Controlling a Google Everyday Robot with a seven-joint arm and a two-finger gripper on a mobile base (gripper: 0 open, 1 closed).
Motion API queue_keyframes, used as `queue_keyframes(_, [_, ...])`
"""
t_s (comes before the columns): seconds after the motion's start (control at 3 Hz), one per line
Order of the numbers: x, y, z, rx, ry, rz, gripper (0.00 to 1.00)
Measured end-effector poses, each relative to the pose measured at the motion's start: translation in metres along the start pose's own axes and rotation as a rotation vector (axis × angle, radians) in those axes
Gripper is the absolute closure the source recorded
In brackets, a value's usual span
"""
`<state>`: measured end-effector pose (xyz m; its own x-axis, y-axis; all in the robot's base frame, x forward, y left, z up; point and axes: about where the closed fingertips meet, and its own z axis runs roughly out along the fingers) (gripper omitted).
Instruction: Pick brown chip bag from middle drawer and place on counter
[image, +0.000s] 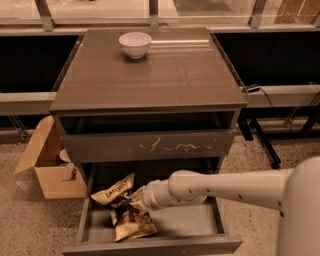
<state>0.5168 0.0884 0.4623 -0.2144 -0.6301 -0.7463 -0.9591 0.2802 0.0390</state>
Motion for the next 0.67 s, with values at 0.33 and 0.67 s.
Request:
queue_keyframes(0.33, [-0.012,0.008,-0.044,0.051,-0.071,-0.038,1.0])
queue_keyframes(0.67, [-0.018,0.009,-0.074,0.081,-0.106,-0.061,1.0])
